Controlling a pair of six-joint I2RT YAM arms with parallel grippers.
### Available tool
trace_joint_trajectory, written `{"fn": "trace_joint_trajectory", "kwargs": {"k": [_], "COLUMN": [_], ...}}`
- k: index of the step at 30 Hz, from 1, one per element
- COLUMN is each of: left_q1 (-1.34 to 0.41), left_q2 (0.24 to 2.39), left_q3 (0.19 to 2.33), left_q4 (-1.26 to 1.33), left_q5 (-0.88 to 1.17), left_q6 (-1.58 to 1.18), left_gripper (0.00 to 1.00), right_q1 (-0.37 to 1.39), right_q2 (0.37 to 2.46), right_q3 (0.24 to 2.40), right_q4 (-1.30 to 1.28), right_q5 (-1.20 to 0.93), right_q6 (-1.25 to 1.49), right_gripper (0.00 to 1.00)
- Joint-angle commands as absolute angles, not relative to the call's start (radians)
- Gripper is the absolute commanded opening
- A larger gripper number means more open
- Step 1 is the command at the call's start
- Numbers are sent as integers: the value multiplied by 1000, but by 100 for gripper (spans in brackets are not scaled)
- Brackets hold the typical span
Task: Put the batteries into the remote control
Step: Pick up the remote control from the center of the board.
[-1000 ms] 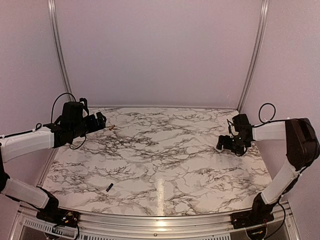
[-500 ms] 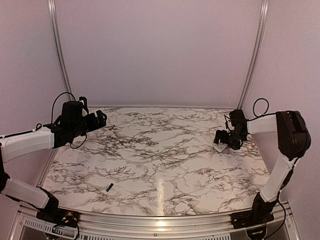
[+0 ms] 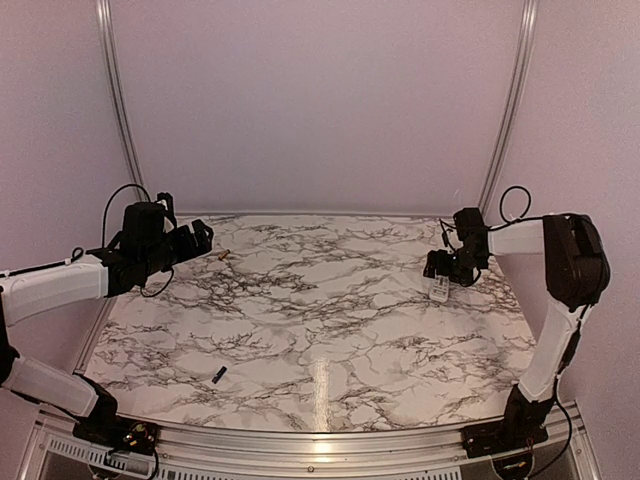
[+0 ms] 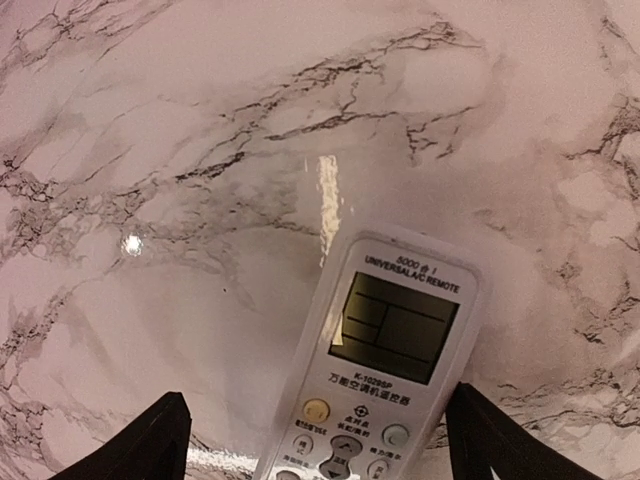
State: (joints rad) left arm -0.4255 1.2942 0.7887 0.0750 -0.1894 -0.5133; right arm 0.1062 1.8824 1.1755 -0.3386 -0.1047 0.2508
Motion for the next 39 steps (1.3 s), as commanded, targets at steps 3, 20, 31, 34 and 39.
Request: {"fn": "trace_joint_trajectory", "kwargs": {"k": [3, 20, 31, 34, 39], "left_q1": [-428, -428, -430, -431, -430], "left_q2": [1236, 1225, 1220, 1201, 1132], "left_q3": [782, 767, 753, 737, 691], "left_q4": [63, 112, 139, 168, 273], "left_q5": [-228, -194, -103, -46, 76], "left_q6": [-492, -511, -474, -435, -400], "left_gripper": [99, 99, 99, 99, 99], "right_q1": [102, 181, 226, 238, 255], "right_q2": [1913, 1980, 1913, 1855, 1716], "right_q3": [1237, 1254, 1276, 1268, 1237], "right_q4": [-437, -465, -425, -377, -232], "right_q5": [-34, -31, -140, -236, -473], "right_q6": [165, 125, 119, 125, 175], "right_gripper": [83, 63, 31, 30, 30]}}
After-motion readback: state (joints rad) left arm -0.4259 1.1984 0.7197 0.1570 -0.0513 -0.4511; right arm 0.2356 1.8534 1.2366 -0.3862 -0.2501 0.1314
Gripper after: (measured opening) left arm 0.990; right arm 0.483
